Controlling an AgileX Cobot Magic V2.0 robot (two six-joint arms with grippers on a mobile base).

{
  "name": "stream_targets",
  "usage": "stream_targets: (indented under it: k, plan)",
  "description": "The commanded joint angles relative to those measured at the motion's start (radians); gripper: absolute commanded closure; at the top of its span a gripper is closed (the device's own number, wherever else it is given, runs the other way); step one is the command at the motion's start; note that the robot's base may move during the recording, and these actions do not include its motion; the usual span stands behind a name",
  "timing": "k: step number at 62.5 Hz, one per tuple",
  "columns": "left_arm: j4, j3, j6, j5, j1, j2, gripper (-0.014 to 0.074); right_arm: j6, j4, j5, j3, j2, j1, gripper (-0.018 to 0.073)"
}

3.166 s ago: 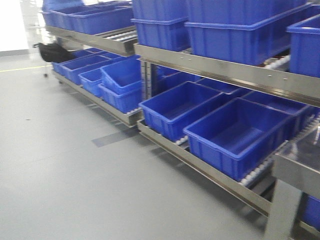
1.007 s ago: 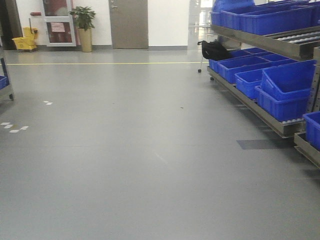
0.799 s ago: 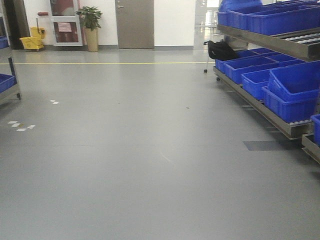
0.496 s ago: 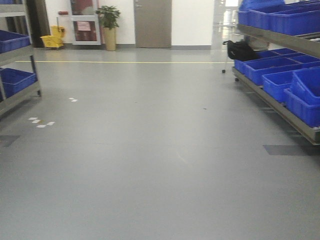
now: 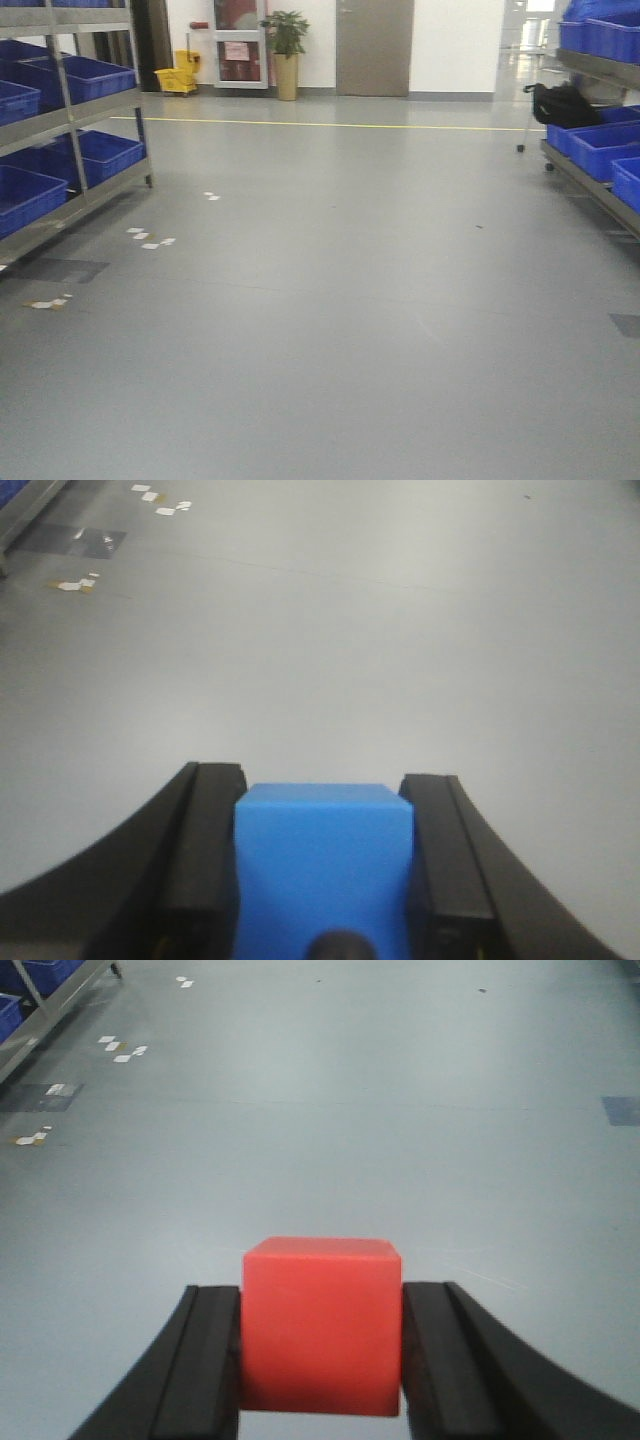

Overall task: Sort and place red and blue blocks on shelf
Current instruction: 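Turn and drive the base along the aisle carrying both cubes, then turn the base toward the metal shelf of blue bins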

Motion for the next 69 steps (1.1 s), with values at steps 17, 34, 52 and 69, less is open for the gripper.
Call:
stream_targets:
  k: [17,34,52,69]
  plan:
    - [0.009,-0.027,0.0,-0.074,-0.002,-0.001,0.0473,-0.008,-0.007,-0.08,-0.027,-0.007,-0.007,0.0511]
    - [0.009,-0.027,0.0,-0.074,-0.002,-0.001,0.0473,-0.008,-0.007,-0.08,-0.027,-0.007,-0.007,0.0511]
    - [0.009,-0.027,0.0,-0.074,-0.002,-0.001,0.0473,-0.008,-0.007,-0.08,-0.027,-0.007,-0.007,0.0511]
    - [0.009,-0.027,0.0,-0.074,-0.002,-0.001,0.0473,-0.008,-0.007,-0.08,-0.027,-0.007,-0.007,0.0511]
